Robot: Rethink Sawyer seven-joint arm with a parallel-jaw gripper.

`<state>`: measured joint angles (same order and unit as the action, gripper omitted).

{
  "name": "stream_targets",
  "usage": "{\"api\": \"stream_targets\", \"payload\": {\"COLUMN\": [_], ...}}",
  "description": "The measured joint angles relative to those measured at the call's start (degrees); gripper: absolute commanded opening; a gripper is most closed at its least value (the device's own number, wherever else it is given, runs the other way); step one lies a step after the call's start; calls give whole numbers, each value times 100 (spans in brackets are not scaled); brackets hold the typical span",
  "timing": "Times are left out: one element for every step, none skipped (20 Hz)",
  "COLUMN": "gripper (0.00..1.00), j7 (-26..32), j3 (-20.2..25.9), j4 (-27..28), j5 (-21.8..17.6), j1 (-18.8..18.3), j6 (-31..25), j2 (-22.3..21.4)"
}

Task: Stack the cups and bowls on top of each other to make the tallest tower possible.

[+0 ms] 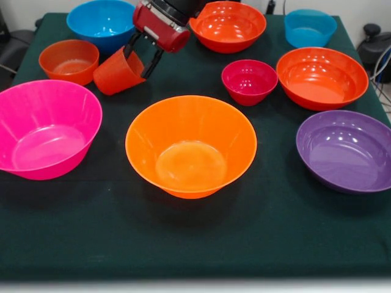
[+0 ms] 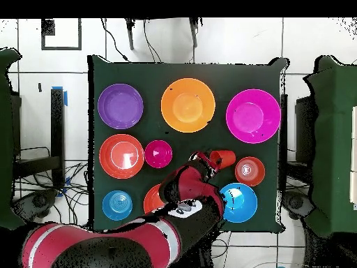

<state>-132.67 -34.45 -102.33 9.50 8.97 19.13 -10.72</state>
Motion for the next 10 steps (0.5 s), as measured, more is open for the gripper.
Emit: {"api": "stream_targets", "payload": {"gripper": [100, 100, 100, 100, 0, 0, 0, 0, 0, 0], "j7": [0, 0, 0, 0, 0, 0, 0, 0, 0, 0], "j3": [0, 0, 0, 1, 1, 1, 1, 1, 1, 0], "j4": [0, 0, 0, 0, 0, 0, 1, 1, 0, 1], "j5": [23, 51, 65, 90, 90, 90, 89, 89, 90, 89], "j1": [0, 0, 0, -2, -5, -6, -7, -8, -14, -19], "j6": [35, 74, 96, 160, 229, 247, 265, 283, 317, 330], "j2": [15, 36, 50, 91, 120, 124, 128, 132, 134, 135]}}
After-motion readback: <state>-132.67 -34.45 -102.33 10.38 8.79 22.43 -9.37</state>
